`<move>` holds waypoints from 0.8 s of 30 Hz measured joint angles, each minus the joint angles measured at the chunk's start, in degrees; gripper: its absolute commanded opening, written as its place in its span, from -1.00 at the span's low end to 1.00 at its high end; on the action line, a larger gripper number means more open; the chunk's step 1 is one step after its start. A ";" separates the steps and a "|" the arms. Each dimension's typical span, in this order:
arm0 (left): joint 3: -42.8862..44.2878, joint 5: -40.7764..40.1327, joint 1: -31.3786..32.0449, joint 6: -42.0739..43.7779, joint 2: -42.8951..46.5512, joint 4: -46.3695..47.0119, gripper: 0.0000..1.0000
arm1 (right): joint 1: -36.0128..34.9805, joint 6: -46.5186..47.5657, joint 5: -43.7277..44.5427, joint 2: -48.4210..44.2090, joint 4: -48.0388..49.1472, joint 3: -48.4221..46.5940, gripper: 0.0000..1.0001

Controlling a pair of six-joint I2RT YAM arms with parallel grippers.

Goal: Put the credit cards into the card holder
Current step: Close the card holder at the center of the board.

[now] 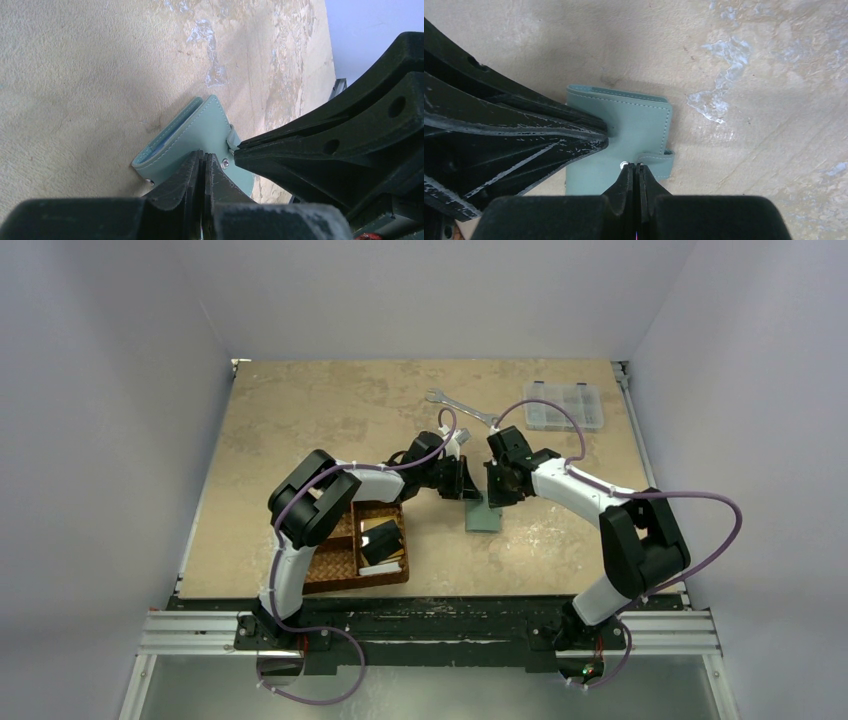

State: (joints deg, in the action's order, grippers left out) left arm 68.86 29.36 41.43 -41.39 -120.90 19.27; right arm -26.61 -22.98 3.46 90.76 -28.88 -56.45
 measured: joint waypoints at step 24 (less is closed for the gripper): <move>0.00 0.02 0.00 0.02 -0.02 -0.02 -1.00 | 0.04 1.86 -3.39 0.02 1.05 0.35 -1.00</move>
State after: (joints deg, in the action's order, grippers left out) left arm 68.86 29.39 41.43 -41.36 -120.92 19.25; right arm -26.57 -21.12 0.08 90.78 -27.83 -56.10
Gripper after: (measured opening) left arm 0.025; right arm 0.022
